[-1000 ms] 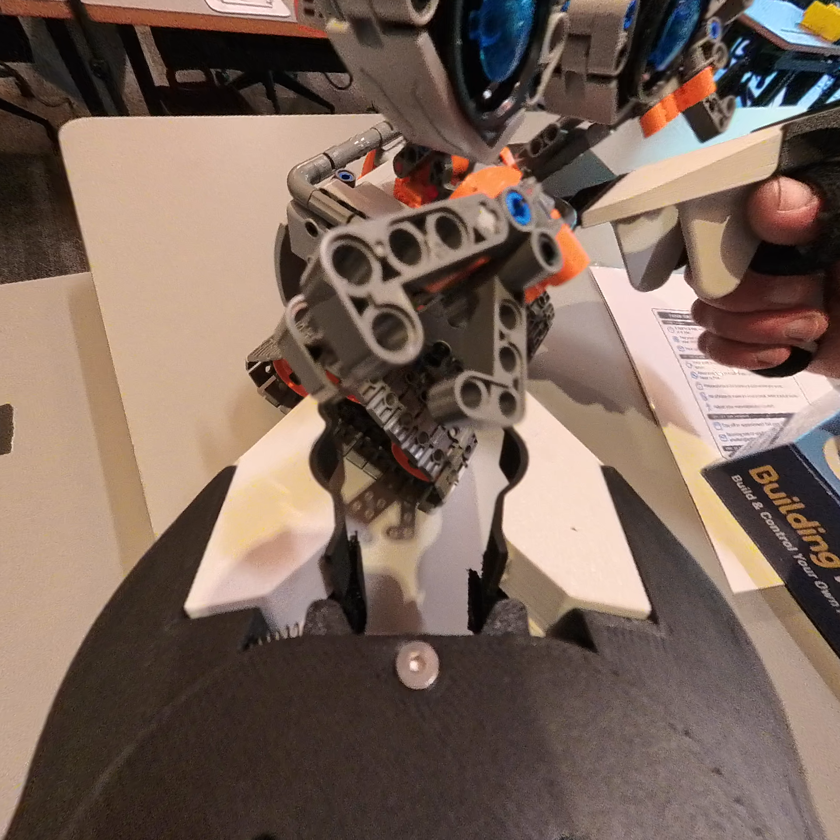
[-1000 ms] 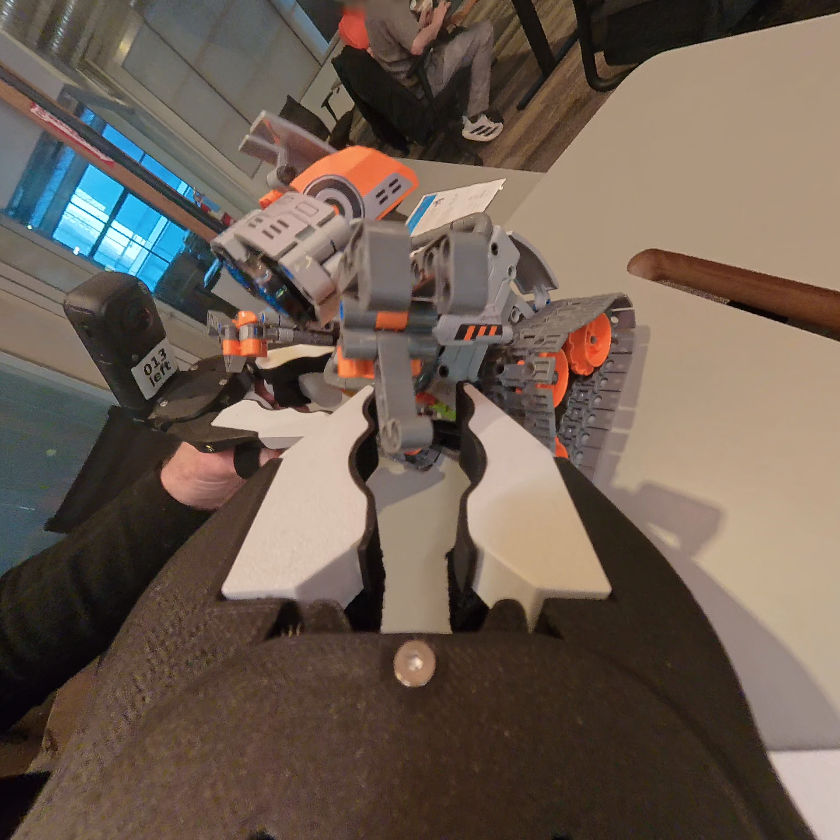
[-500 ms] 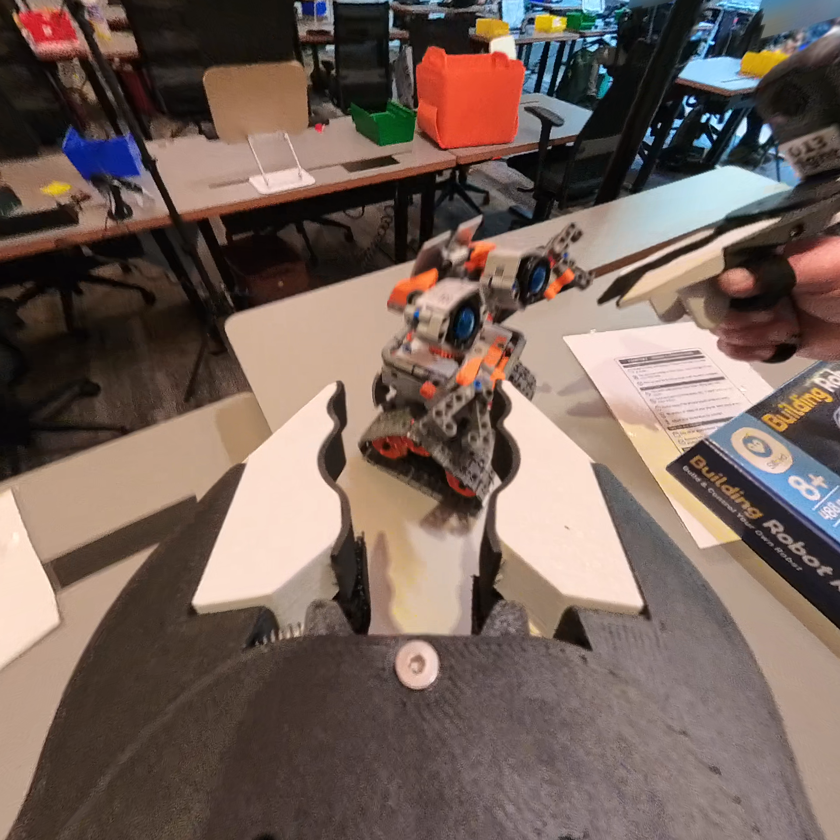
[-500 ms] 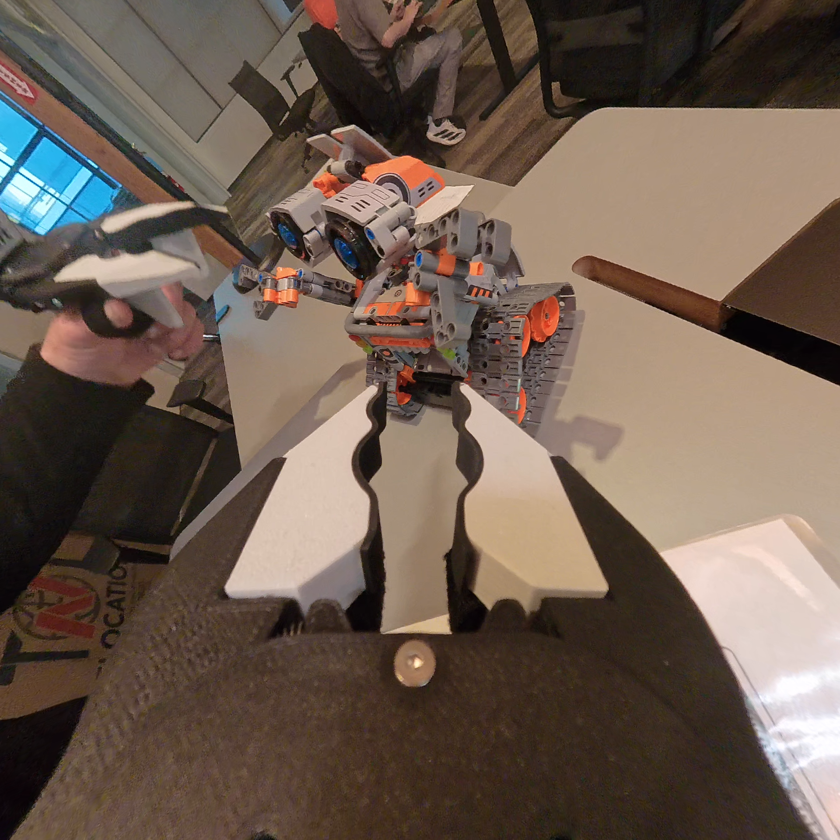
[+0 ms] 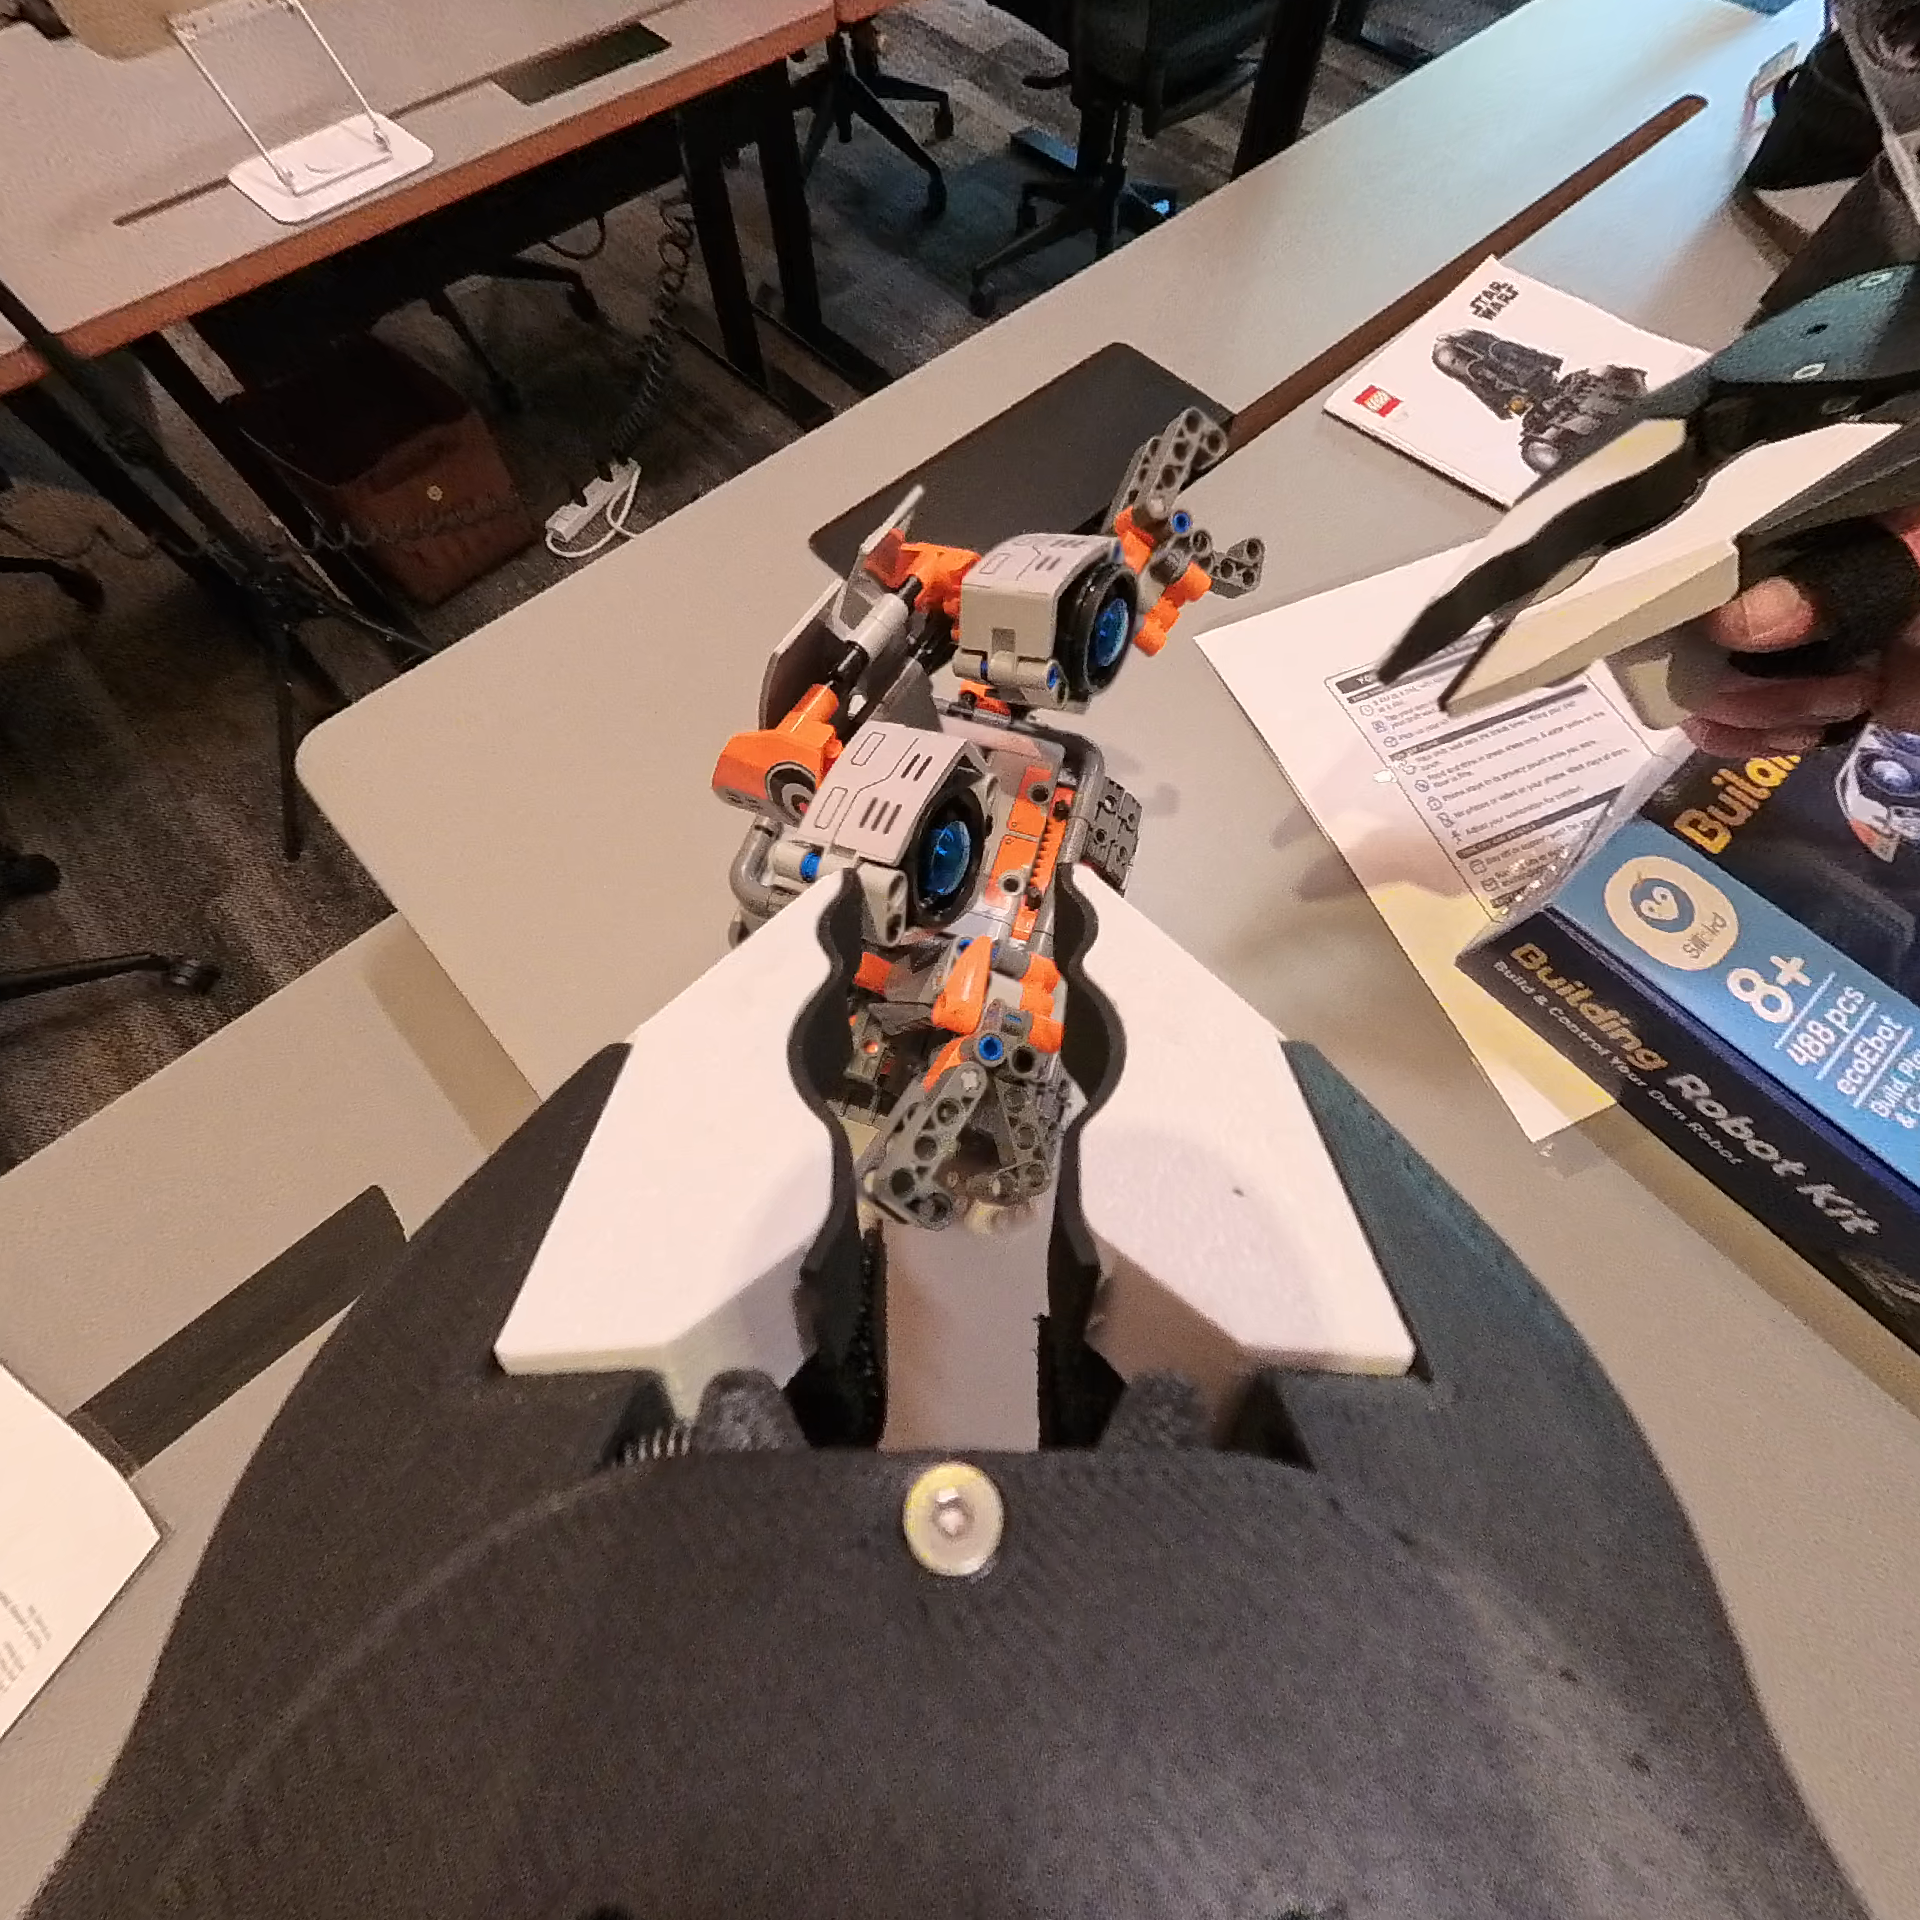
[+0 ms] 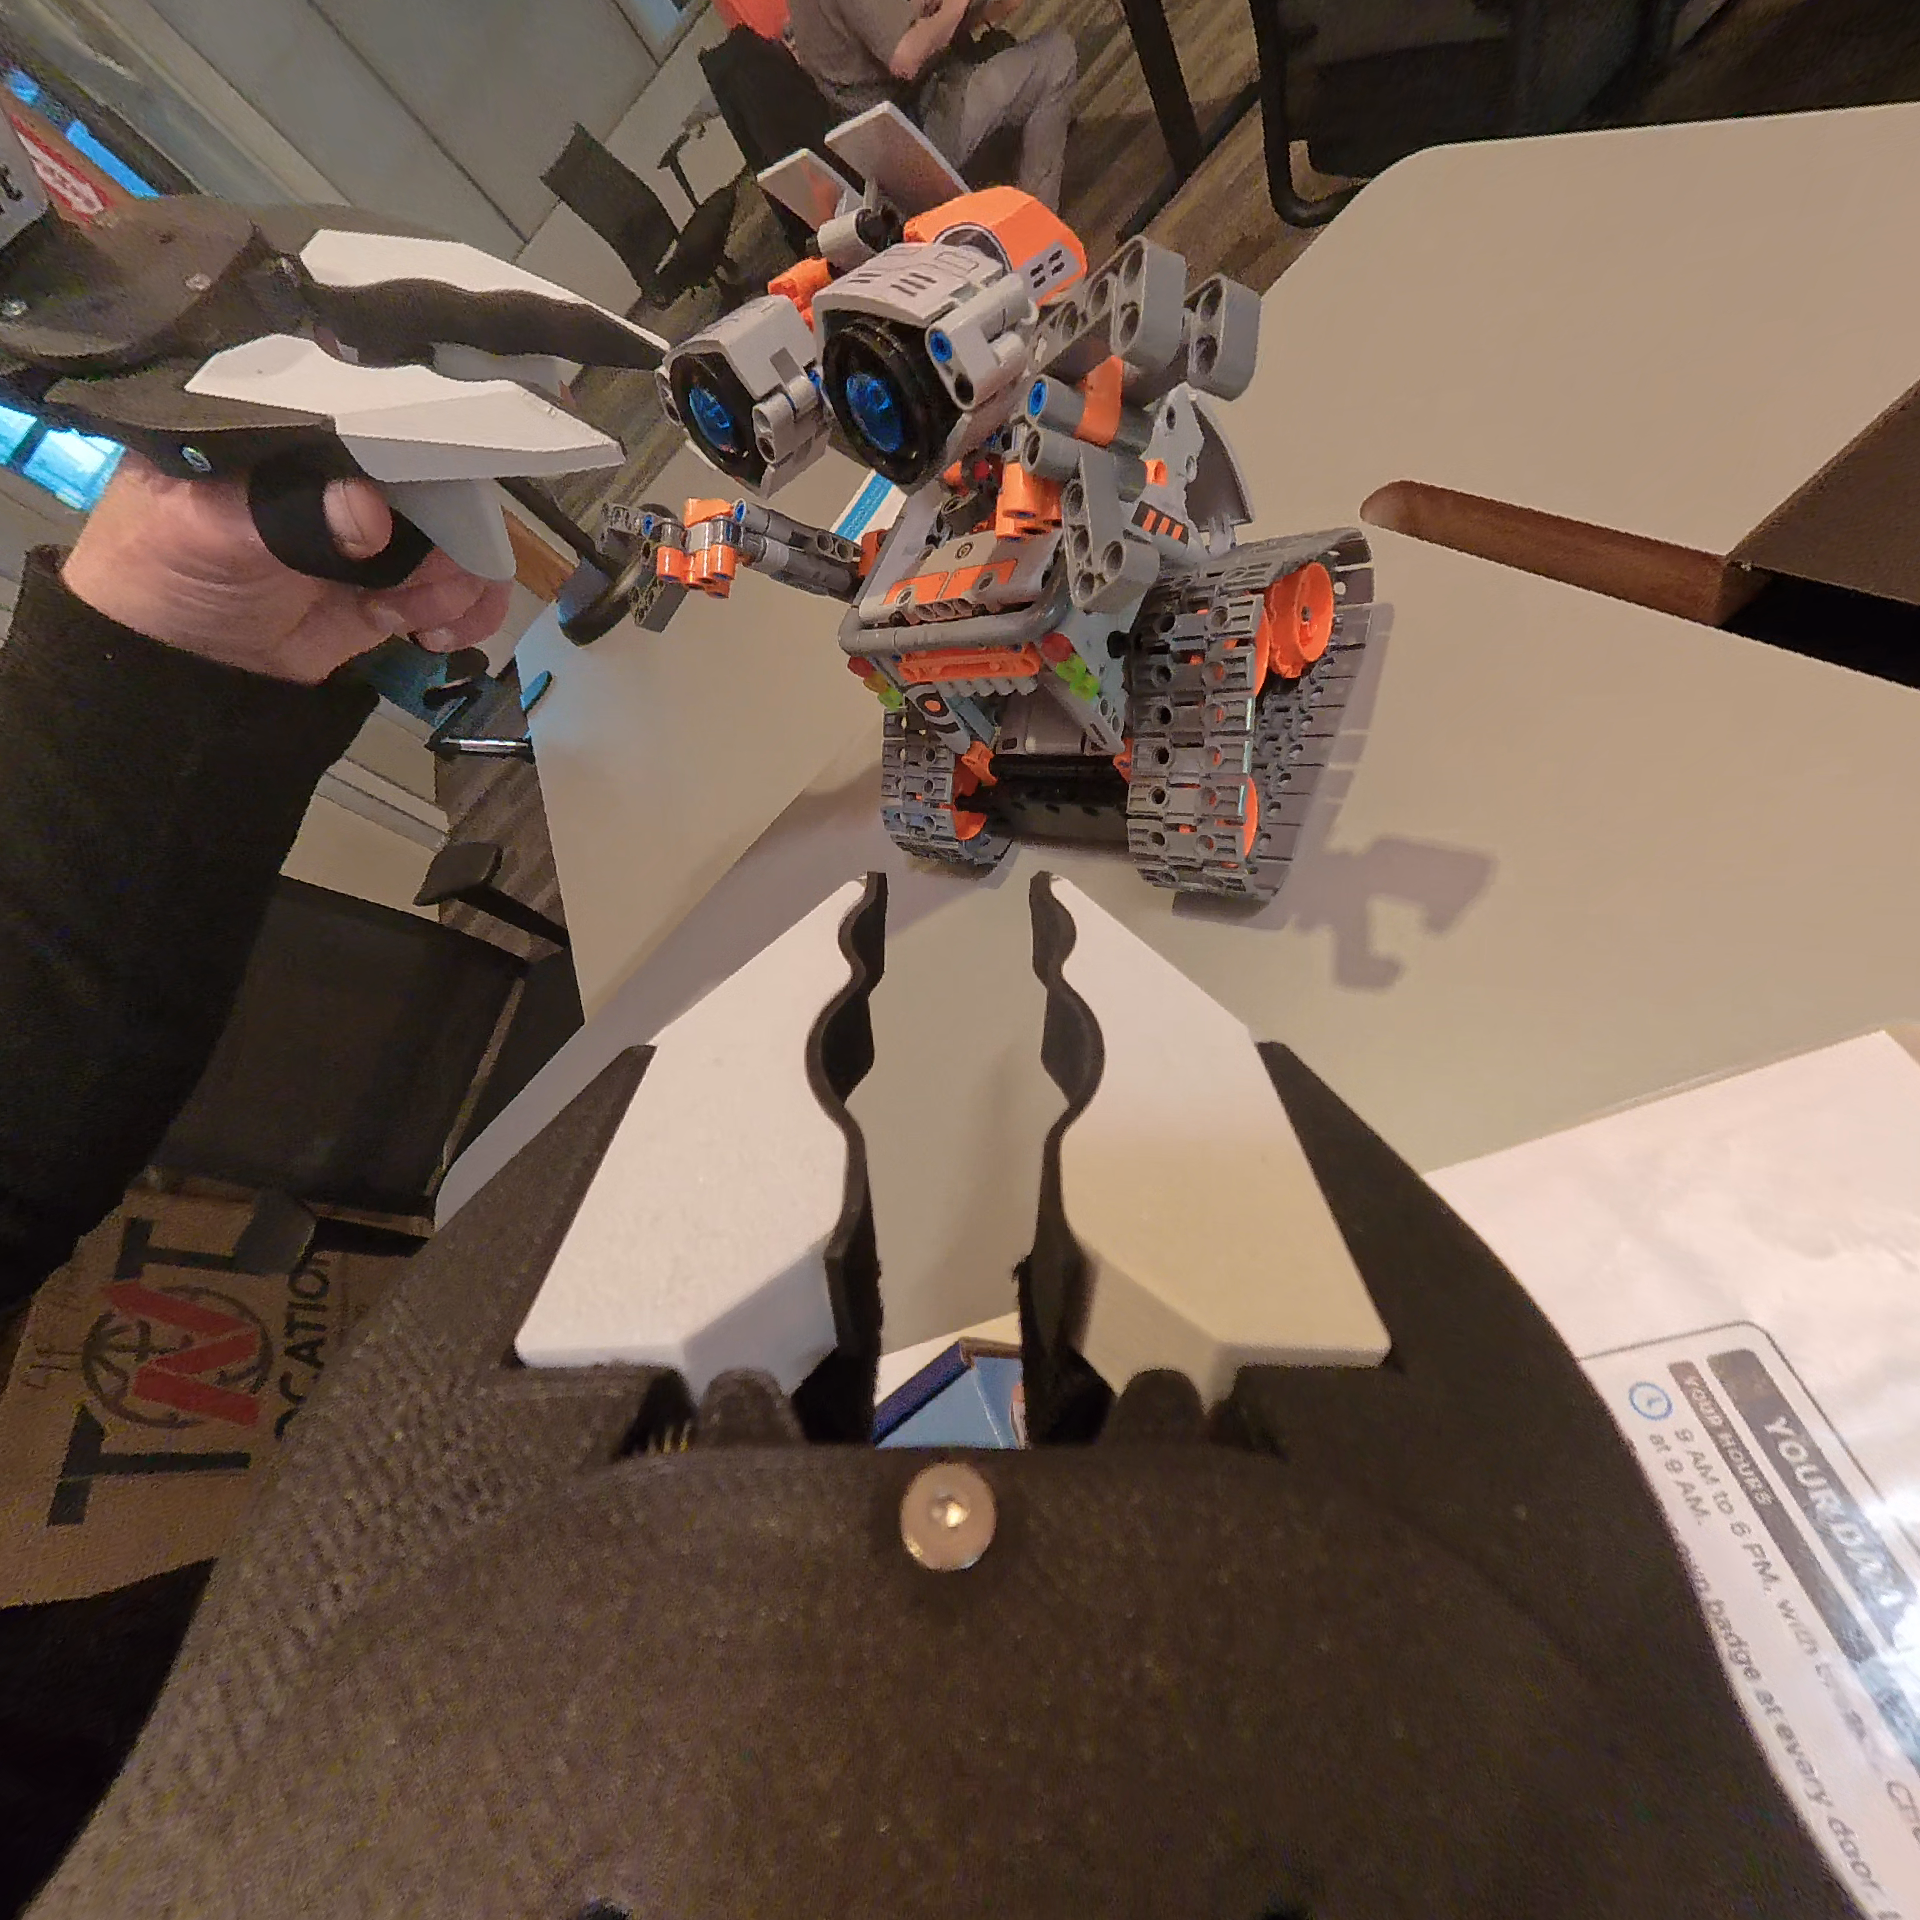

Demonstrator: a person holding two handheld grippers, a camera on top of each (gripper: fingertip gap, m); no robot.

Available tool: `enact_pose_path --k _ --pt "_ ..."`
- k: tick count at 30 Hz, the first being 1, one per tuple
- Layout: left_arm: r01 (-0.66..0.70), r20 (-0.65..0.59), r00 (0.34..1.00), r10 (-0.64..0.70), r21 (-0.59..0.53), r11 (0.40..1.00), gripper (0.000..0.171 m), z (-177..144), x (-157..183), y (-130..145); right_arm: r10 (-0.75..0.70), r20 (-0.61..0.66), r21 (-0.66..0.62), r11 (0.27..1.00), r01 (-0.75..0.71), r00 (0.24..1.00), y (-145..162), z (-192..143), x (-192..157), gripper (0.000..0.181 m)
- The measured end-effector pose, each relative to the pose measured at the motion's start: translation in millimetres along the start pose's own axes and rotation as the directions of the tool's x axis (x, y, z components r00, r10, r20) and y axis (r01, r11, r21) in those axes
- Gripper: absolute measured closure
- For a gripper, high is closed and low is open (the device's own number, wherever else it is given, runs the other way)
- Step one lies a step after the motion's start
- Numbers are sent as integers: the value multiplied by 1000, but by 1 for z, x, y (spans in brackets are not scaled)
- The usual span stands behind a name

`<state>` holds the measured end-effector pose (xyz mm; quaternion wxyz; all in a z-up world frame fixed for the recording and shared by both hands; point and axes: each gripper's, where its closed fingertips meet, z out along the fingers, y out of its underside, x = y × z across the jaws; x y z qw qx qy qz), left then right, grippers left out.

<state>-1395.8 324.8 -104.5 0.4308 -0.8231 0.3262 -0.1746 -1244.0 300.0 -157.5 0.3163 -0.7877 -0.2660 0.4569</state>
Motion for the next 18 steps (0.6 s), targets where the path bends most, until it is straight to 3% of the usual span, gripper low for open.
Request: enact_pose_path --k 18 --pt "-30 27 999 32 -76 997 137 2 7 0 -10 -2 24 1000 10 1000 4 -25 -1 155"
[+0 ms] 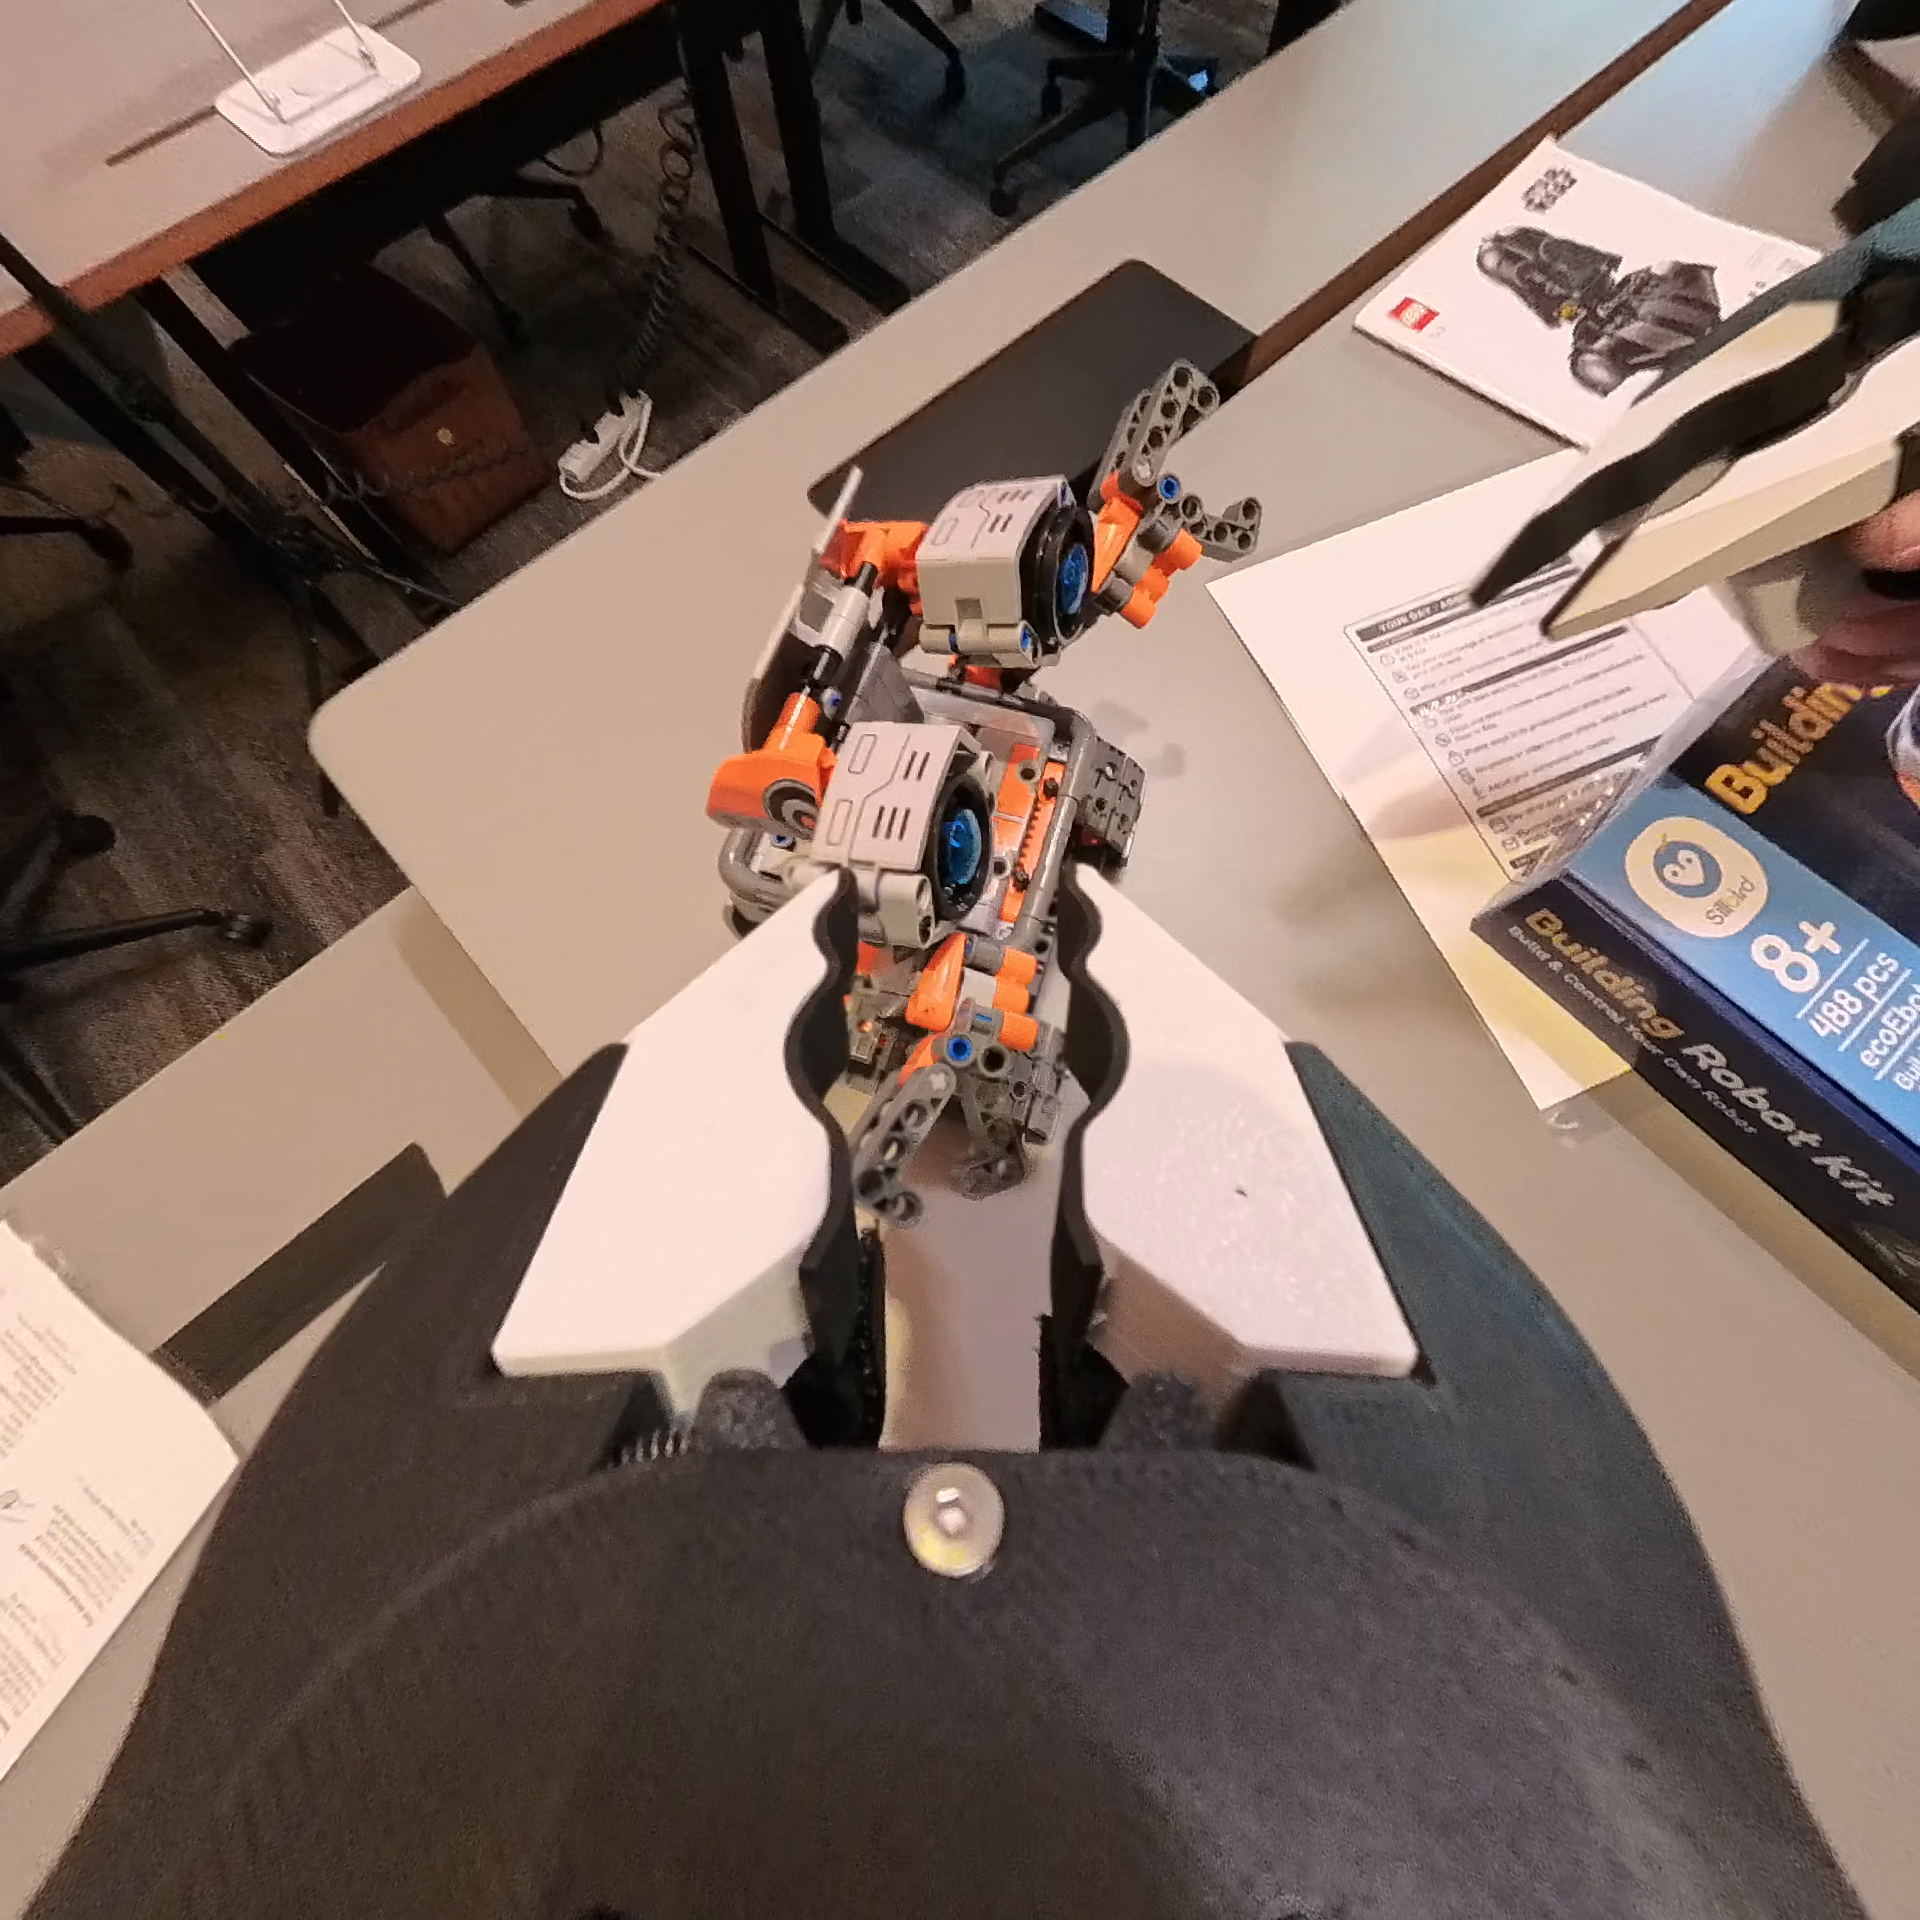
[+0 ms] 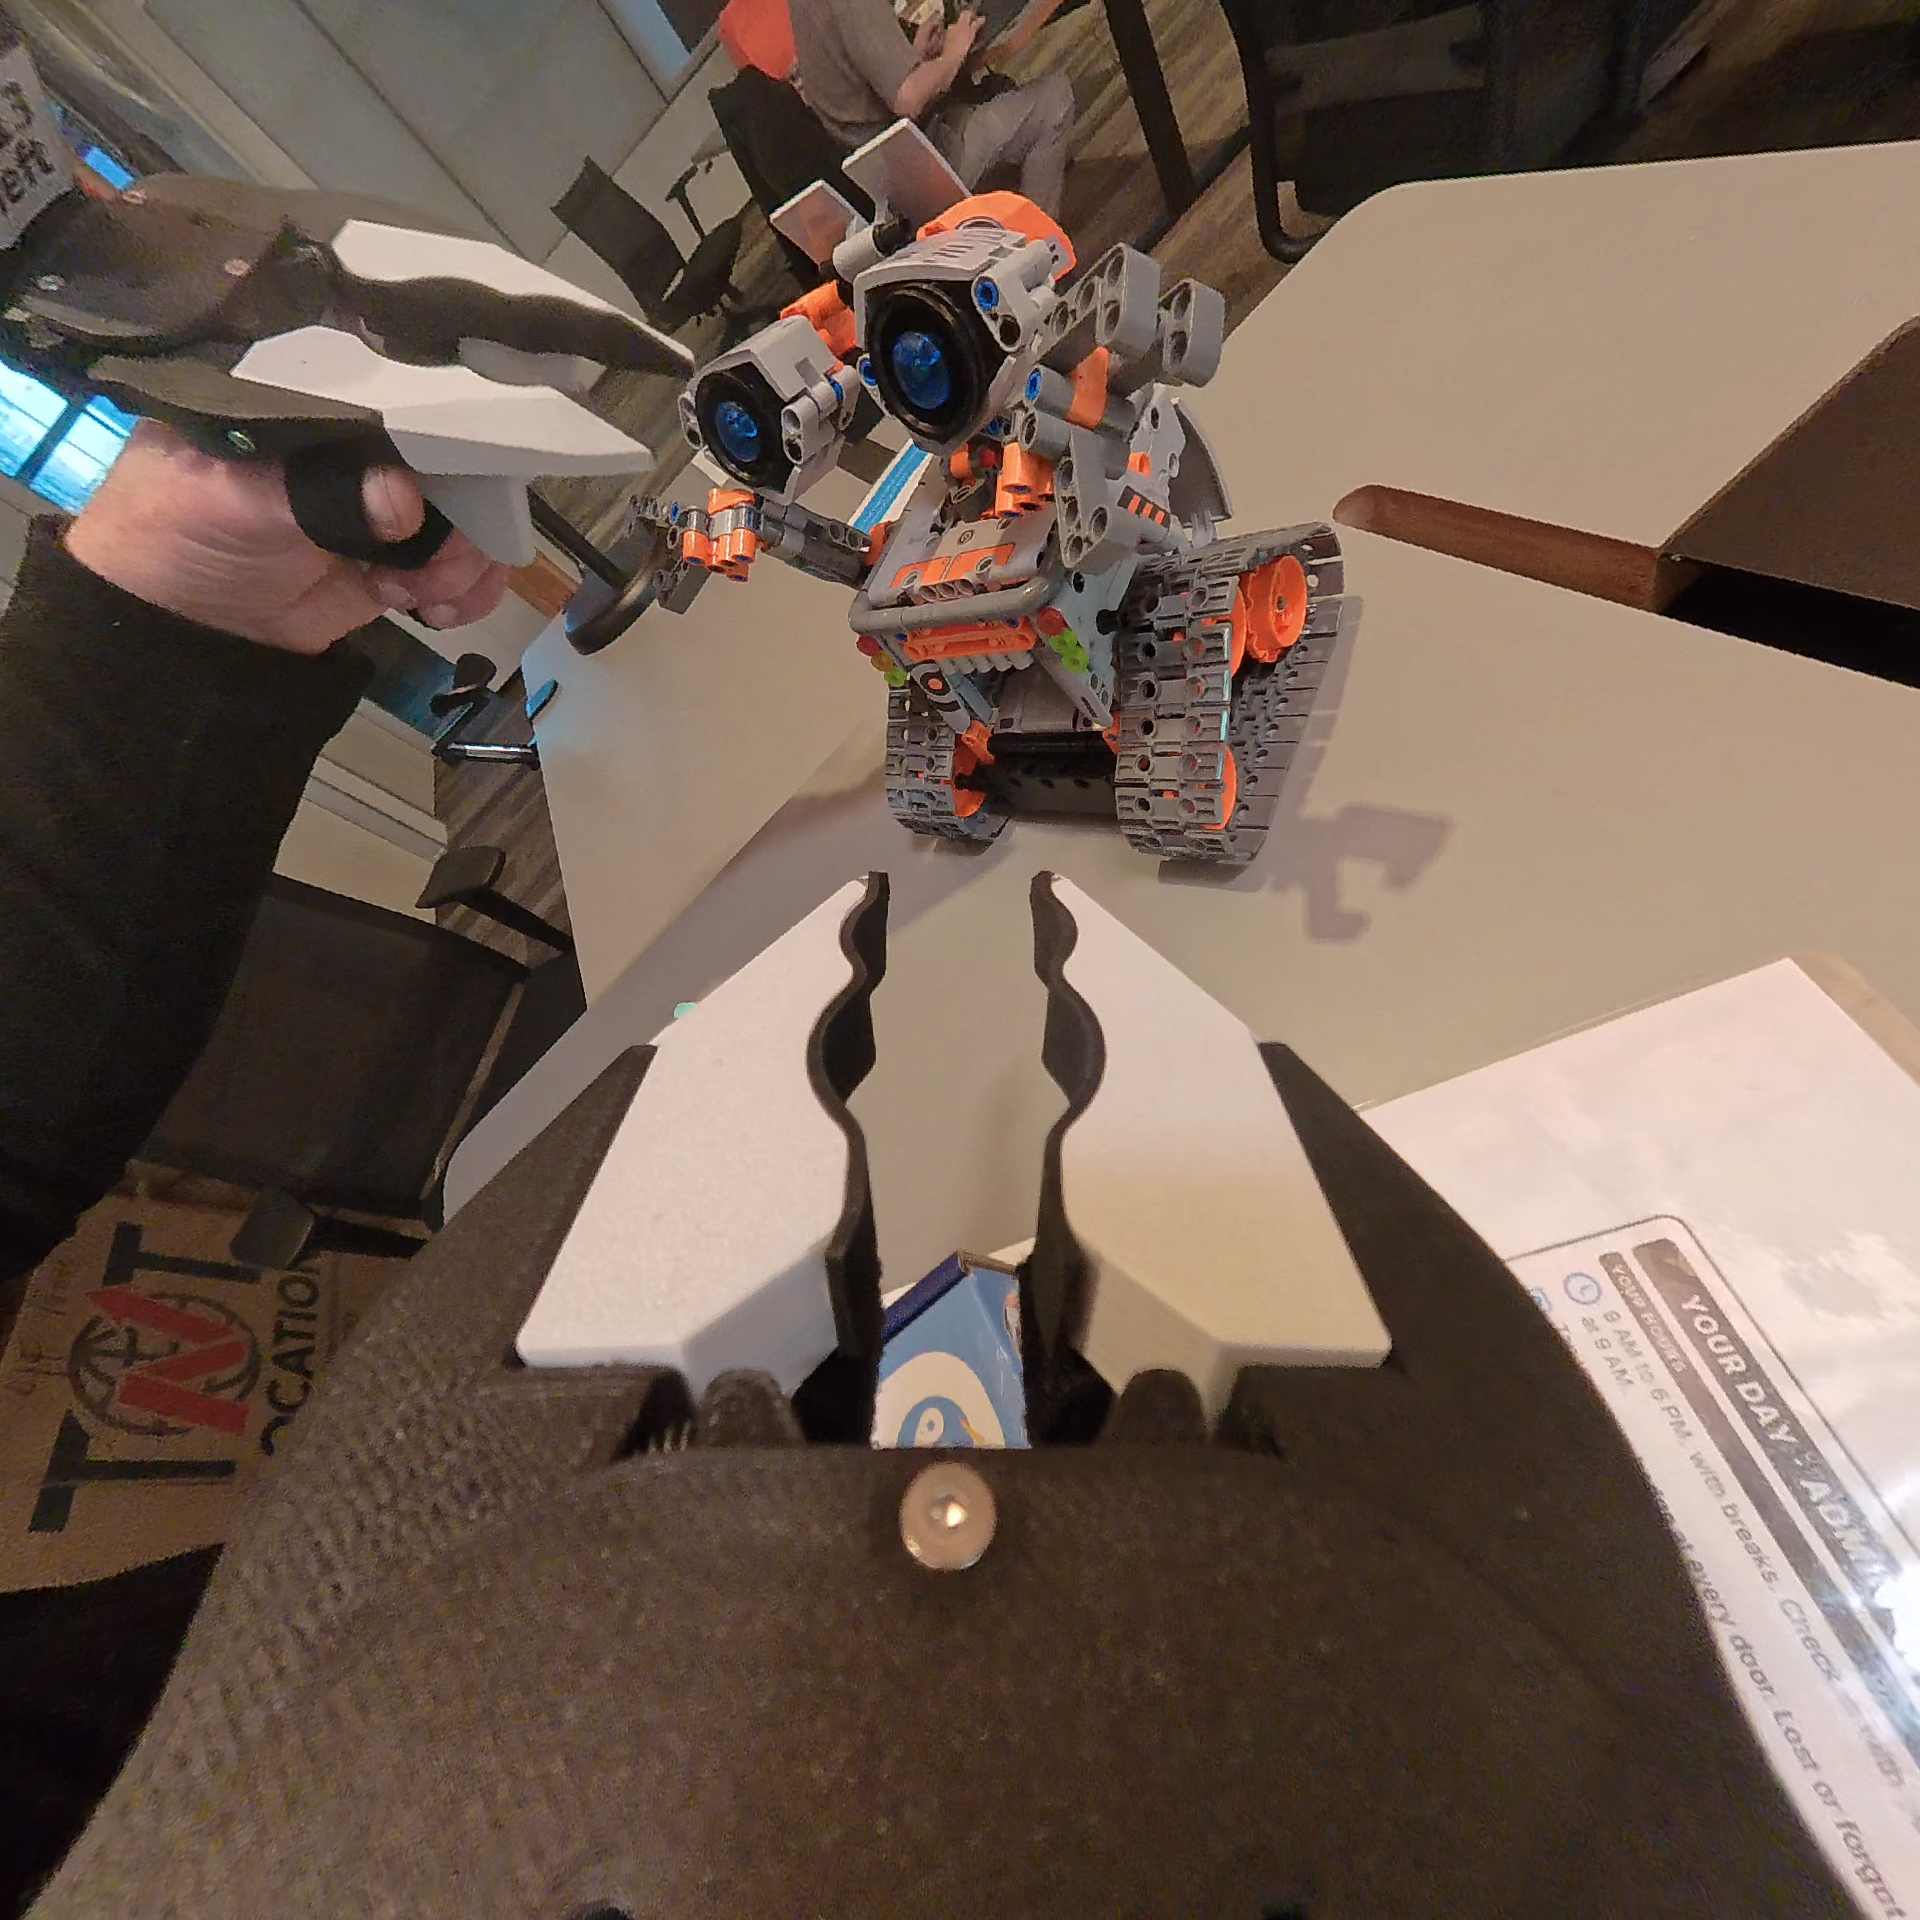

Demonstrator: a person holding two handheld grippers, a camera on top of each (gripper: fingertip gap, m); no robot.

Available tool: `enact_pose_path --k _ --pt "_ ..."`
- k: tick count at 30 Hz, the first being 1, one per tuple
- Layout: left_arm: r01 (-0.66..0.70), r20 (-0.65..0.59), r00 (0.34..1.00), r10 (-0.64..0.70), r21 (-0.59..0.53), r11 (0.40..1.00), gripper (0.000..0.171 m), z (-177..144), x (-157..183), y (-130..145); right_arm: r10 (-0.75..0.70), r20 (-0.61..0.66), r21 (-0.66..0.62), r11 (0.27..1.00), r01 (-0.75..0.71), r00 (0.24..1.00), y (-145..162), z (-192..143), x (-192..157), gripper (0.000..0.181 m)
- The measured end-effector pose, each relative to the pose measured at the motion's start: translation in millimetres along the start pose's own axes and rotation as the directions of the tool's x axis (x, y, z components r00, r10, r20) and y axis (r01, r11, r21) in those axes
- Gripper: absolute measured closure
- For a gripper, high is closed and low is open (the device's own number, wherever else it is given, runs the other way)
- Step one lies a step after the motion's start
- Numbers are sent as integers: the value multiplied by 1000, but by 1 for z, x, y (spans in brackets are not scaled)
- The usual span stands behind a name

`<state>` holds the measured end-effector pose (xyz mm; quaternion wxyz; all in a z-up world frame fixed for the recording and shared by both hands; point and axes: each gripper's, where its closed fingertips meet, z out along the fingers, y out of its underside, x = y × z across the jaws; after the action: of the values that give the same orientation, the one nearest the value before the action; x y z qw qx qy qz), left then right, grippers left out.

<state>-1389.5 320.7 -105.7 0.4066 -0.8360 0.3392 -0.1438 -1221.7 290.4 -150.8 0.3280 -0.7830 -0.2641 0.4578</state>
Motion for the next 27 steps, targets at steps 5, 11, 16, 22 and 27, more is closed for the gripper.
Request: enact_pose_path --k 5,11,16,22,27 --pt "-18 -18 1000 17 -20 1000 140 4 7 -2 -3 2 7 1000 3 1000 -1 -7 0 156" --pt "-61 40 997 63 -64 996 139 3 4 -4 -1 4 13 1000 1 1000 0 -15 2 156" --pt "-98 136 985 102 -34 995 142 -11 -17 -32 -2 1 21 1000 1 1000 1 -25 5 156" --pt "-226 113 963 245 -160 961 144 21 -31 -55 -3 9 19 1000 3 1000 1 -29 4 156" --pt "-313 19 942 335 -312 897 152 43 -33 -43 -11 11 21 1000 10 1000 0 -35 4 156"
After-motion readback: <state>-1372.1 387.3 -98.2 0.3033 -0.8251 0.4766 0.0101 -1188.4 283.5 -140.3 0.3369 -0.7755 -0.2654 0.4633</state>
